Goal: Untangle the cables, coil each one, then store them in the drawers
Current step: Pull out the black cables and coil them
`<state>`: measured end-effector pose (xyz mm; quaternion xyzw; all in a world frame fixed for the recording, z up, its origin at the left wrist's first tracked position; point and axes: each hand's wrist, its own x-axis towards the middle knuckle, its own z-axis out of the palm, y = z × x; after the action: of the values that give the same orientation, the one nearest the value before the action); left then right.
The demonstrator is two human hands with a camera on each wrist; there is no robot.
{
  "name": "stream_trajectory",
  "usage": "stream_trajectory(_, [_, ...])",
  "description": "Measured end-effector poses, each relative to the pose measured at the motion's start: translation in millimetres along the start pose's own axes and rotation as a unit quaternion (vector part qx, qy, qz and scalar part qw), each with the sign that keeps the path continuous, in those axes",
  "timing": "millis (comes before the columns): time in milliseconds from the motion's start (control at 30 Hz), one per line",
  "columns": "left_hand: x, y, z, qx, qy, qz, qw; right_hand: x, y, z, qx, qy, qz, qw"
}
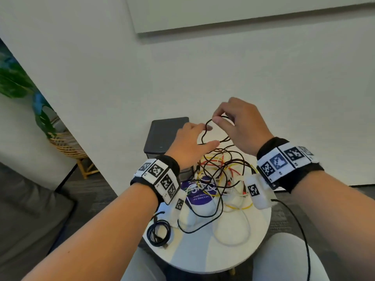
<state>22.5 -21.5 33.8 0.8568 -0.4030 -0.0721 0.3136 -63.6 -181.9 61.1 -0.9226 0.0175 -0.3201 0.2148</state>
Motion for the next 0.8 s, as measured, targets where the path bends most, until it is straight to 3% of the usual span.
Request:
stream_trajectory(167, [-1,13,-11,-0.154,0.029,0.001,0.988,16,-32,-51,0.051,0.126,-0.007,0.991])
stream_trajectory(267, [-6,12,-13,-0.219,0.039,-0.019,0.975,19,-38,-71,0.13,0.167,0.03,0.977])
stream_trajectory(433, [-19,27,-27,-0.178,-0.013,0.01,0.984,18,-46,-90,0.099,0.188,0.045,0.976])
stream_trajectory(667, [-35,39,-71,-0.28,0.118,0.0,0.953,17,-42,-96,0.023,0.16,0.074,0.984])
stream_trajectory(800, [-40,44,-89,-0.27,0.143,0.014,0.952,10,-35,-88,-0.003,0.143,0.129,0.981])
